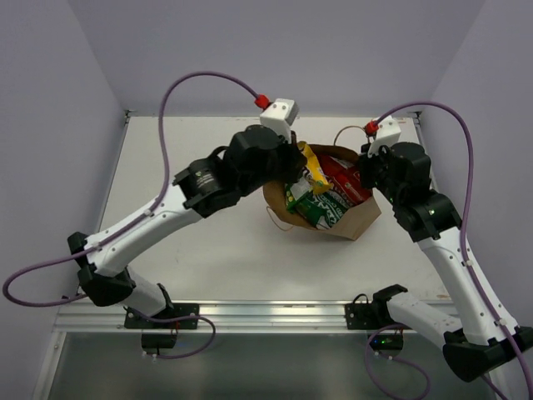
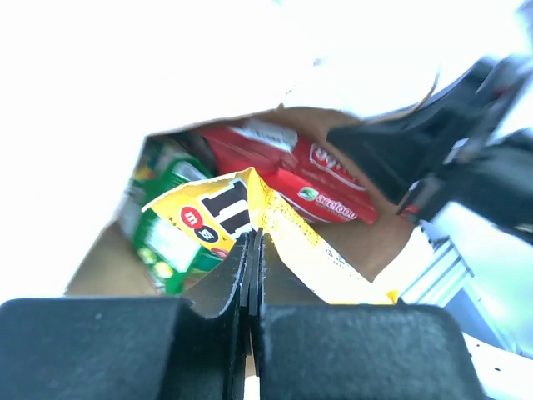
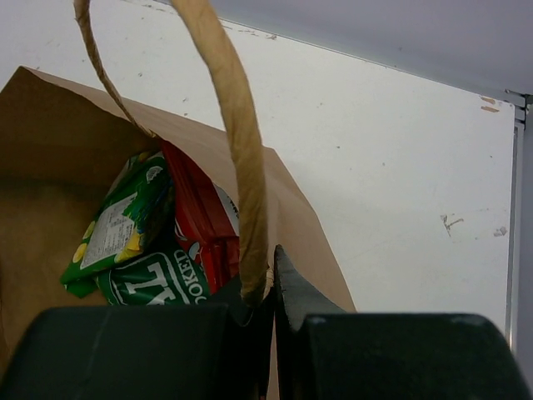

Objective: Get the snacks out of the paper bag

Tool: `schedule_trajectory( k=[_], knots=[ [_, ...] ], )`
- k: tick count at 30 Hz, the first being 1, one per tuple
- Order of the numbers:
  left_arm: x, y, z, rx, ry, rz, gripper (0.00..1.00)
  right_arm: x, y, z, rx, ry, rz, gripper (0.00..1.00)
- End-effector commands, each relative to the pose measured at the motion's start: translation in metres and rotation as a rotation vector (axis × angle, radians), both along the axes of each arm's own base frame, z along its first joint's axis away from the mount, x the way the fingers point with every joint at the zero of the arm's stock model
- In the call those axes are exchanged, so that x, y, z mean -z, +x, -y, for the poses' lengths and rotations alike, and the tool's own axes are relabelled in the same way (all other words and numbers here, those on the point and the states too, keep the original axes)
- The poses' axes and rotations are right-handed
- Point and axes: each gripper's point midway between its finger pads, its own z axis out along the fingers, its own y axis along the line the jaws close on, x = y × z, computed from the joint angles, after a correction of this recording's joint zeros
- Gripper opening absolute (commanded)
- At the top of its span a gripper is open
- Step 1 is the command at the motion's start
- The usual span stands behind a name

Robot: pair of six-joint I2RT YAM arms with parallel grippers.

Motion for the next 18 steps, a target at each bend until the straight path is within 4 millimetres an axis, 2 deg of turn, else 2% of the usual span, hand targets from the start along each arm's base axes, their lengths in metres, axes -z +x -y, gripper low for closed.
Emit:
schedule_trajectory(
  k=[1, 2, 4, 6, 8, 9, 10, 11, 13, 14, 15, 18],
  knots=[
    [-0.036, 0.0, -0.048, -0.063, 0.036, 0.086, 0.0, -0.023, 0.001, 0.003, 0.024, 0.027, 0.087, 0.0],
    [-0.045, 0.005, -0.067, -0.105, 0.042, 0.109, 0.0, -0.024, 0.001, 0.003, 0.023, 0.028, 0.089, 0.0],
    [-0.043, 0.006, -0.094, -0.146, 0.078, 0.115, 0.0, -0.024, 0.001, 0.005, 0.028, 0.026, 0.092, 0.0],
    [-0.036, 0.018, -0.12, -0.187, 0.114, 0.114, 0.0, -0.023, 0.001, 0.005, 0.029, 0.023, 0.092, 0.0],
    [-0.014, 0.028, -0.15, -0.232, 0.196, 0.09, 0.0, -0.025, 0.0, 0.006, 0.032, 0.025, 0.096, 0.0],
    [-0.004, 0.03, -0.156, -0.236, 0.24, 0.082, 0.0, -0.025, 0.0, 0.007, 0.037, 0.025, 0.098, 0.0],
    [0.02, 0.033, -0.164, -0.236, 0.319, 0.061, 0.0, -0.025, -0.001, 0.006, 0.035, 0.027, 0.097, 0.0],
    [0.033, 0.038, -0.171, -0.251, 0.356, 0.045, 0.0, -0.026, -0.001, 0.007, 0.037, 0.028, 0.1, 0.0],
    [0.06, 0.046, -0.168, -0.222, 0.4, 0.028, 0.0, -0.026, -0.001, 0.007, 0.036, 0.027, 0.102, 0.0],
    [0.092, 0.048, -0.17, -0.208, 0.447, -0.015, 0.0, -0.025, -0.001, 0.007, 0.036, 0.028, 0.1, 0.0],
    [0.099, 0.055, -0.163, -0.198, 0.428, -0.002, 0.0, -0.025, -0.001, 0.007, 0.035, 0.026, 0.102, 0.0],
    [0.153, 0.071, -0.155, -0.167, 0.476, -0.046, 0.0, -0.023, -0.002, 0.007, 0.034, 0.027, 0.105, 0.0]
  ],
)
